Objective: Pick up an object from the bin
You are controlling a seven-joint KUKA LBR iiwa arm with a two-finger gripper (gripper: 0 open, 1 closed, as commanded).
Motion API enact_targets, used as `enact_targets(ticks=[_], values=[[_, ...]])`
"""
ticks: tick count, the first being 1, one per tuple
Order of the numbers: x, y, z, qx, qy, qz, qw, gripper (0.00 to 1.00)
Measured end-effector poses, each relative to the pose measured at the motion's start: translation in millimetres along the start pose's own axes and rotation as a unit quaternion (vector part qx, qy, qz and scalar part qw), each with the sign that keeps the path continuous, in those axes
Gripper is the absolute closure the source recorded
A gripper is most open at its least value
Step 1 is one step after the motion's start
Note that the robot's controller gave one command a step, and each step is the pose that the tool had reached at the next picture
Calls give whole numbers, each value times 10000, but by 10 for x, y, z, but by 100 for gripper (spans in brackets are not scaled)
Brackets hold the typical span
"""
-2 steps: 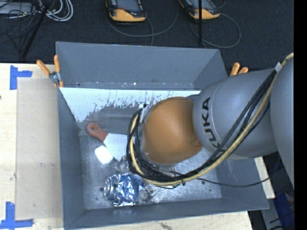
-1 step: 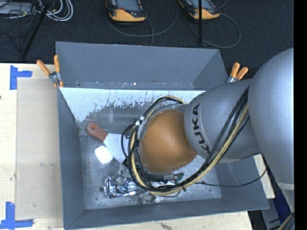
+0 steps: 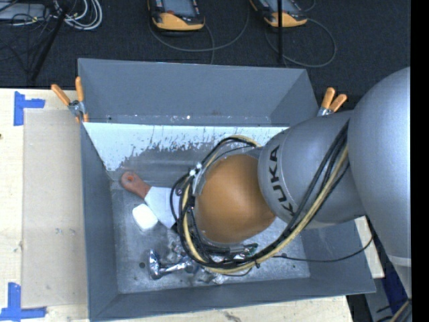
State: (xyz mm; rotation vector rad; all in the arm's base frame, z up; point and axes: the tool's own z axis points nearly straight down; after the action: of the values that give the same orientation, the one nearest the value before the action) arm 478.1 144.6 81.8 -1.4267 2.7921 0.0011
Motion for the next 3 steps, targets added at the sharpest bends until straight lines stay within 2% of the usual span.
enact_targets(ticks=[2,3], values=[[6,11,-40,-16,16,1,10000,100],[22,31,-222,-43,57,-12,10000,100]])
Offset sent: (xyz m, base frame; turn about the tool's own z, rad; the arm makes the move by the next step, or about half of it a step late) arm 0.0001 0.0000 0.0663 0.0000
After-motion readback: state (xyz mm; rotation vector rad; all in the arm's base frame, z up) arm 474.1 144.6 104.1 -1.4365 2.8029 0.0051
